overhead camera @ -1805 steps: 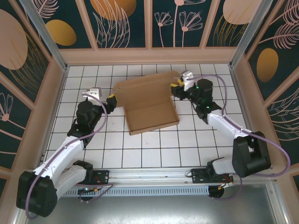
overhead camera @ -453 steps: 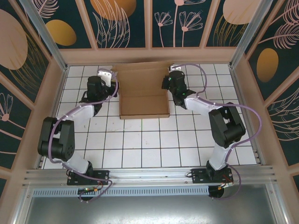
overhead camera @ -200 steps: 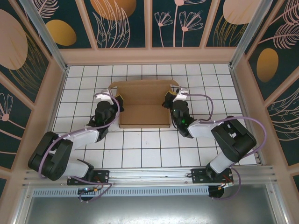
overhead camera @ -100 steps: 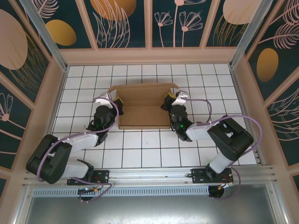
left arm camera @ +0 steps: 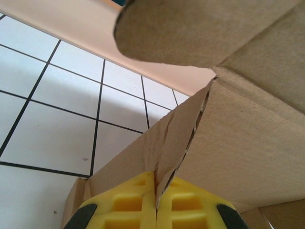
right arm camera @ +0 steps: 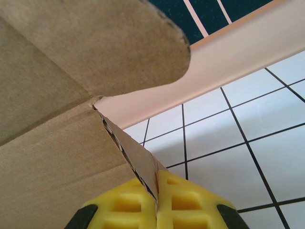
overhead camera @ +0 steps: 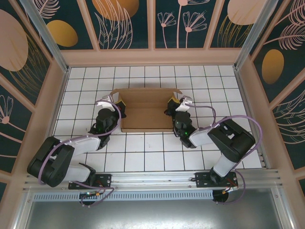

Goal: Fold the paper box

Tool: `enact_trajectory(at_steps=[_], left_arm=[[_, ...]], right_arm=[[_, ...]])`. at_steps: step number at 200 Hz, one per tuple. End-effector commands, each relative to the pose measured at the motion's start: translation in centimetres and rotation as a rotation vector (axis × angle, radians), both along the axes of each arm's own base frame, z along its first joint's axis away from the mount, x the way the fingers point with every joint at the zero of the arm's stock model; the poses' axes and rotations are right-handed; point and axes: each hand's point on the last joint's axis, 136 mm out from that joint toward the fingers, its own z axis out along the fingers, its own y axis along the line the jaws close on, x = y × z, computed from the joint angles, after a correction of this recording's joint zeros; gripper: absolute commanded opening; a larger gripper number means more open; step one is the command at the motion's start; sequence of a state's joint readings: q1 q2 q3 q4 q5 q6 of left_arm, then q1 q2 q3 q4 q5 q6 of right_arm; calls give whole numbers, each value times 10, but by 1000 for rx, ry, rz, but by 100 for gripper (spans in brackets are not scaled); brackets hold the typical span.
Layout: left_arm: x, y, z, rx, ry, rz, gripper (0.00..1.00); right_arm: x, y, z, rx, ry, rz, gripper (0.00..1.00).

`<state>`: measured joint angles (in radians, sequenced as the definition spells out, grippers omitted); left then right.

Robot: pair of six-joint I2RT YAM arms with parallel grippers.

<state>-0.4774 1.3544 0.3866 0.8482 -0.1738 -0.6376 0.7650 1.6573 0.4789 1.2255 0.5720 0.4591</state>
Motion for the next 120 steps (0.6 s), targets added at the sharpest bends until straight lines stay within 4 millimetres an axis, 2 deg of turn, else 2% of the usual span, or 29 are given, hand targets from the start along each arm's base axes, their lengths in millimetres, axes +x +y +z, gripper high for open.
enact_trajectory(at_steps=[1,71,90,120], left_arm=[[-36,-11,-68,30,240,-93,0],[-61,-2,-92,8,309,-100,0],[-64,-1,-97,14,325,-103,0],[-63,-2,-95,17,323,-105,0]], right_arm=[[-33,22,-66,-125,183,149,0],[-61,19,-93,-177,228,165,0],[-64,19,-99,-187,242,152,0],[-60,20,-103,-189,254,131,0]])
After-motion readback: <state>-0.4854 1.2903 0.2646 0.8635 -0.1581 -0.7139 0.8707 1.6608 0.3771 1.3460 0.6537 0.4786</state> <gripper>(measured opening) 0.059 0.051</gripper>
